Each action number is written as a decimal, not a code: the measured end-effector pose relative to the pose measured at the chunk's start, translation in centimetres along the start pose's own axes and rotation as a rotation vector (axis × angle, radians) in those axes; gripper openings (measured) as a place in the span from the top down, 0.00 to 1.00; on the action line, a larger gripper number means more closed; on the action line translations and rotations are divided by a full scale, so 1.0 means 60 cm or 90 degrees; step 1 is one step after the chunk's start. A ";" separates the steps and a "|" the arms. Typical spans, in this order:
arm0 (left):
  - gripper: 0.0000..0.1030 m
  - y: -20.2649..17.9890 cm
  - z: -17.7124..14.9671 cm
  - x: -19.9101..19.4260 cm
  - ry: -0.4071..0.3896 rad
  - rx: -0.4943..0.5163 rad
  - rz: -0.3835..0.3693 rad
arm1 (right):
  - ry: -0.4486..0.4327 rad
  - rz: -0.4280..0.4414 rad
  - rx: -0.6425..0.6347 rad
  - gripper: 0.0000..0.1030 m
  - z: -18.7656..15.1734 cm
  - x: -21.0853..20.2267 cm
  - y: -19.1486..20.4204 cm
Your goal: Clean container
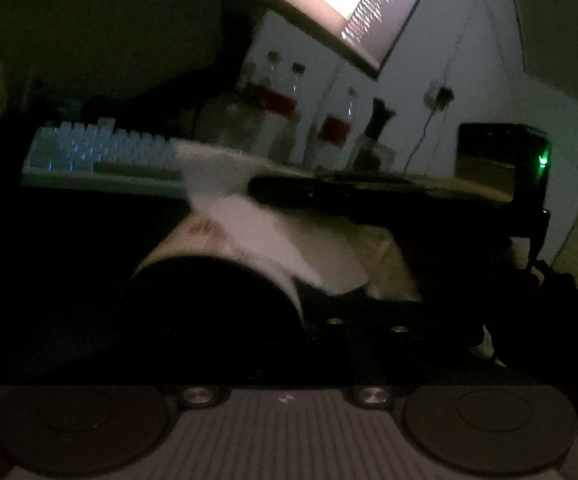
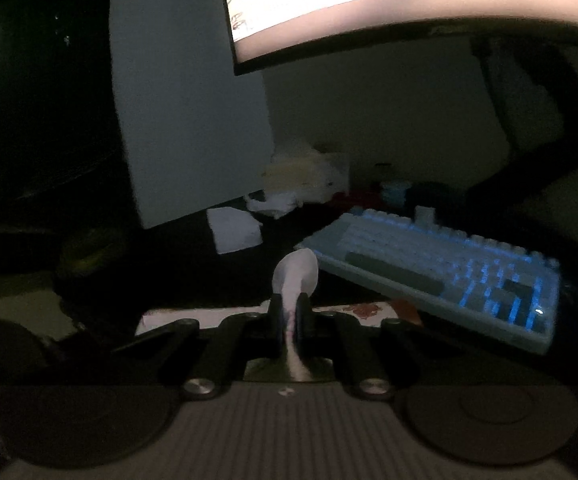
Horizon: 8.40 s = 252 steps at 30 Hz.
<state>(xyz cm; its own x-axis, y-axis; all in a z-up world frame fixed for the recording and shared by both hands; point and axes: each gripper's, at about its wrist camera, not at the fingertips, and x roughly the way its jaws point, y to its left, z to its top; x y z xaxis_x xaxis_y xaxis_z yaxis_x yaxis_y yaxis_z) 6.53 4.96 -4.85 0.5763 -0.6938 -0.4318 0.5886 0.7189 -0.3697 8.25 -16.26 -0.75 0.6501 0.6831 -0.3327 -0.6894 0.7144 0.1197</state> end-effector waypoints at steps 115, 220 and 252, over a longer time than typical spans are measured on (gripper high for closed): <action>0.00 -0.034 0.003 0.044 -0.016 -0.020 0.131 | 0.045 -0.074 -0.044 0.93 0.022 0.080 0.024; 0.00 -0.052 -0.021 0.025 -0.028 0.001 0.129 | 0.039 -0.007 0.027 0.89 0.020 0.074 -0.009; 0.00 -0.016 0.000 0.034 -0.037 -0.023 0.189 | -0.017 -0.035 -0.015 0.90 0.005 0.081 0.017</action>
<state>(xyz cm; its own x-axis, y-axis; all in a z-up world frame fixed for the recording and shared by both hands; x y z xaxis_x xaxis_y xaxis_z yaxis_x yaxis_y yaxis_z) 7.12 2.86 -5.37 0.7518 -0.4540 -0.4782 0.3698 0.8907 -0.2644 10.78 -12.15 -1.96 0.6954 0.6468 -0.3132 -0.6593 0.7476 0.0799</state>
